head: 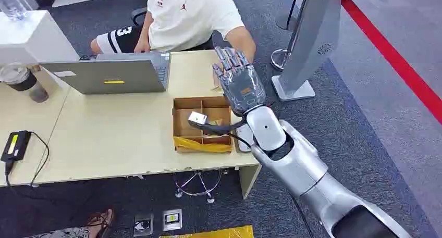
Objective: Pass the card to the sensor for recognition and then transmit it.
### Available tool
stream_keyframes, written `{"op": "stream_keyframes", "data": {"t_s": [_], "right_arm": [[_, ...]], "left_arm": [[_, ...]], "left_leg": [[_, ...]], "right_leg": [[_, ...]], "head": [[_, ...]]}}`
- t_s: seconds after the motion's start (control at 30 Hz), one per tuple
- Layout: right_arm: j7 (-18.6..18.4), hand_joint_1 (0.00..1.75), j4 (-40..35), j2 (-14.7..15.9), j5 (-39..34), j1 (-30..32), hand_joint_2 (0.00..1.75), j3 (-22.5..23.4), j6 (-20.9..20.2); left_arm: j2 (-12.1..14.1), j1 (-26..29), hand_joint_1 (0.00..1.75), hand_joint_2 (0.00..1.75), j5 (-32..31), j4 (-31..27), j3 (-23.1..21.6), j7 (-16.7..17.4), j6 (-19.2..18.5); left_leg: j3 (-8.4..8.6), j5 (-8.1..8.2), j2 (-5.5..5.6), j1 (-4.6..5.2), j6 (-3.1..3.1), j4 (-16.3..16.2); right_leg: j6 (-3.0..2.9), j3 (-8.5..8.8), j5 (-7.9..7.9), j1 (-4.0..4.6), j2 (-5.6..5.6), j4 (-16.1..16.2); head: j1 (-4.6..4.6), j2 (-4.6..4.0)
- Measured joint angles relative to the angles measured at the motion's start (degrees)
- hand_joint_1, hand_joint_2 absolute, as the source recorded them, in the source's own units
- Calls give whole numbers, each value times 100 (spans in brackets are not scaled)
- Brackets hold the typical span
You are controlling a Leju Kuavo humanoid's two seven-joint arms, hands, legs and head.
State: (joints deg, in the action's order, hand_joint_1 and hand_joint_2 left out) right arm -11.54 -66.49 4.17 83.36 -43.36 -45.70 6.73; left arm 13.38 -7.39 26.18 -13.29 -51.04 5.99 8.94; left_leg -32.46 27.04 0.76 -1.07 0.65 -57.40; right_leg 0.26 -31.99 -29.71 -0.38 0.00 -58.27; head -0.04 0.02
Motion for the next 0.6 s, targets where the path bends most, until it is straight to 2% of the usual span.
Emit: {"op": "stream_keyframes", "data": {"t_s": [0.6], "right_arm": [[20, 175, -33, 111, -234, 152, 175, 157, 116]], "left_arm": [[0, 0, 0, 175, 11, 2, -2, 0, -9]], "left_leg": [[0, 0, 0, 0, 0, 0]], "right_leg": [[0, 0, 0, 0, -1, 0]], "head": [[0, 0]]}}
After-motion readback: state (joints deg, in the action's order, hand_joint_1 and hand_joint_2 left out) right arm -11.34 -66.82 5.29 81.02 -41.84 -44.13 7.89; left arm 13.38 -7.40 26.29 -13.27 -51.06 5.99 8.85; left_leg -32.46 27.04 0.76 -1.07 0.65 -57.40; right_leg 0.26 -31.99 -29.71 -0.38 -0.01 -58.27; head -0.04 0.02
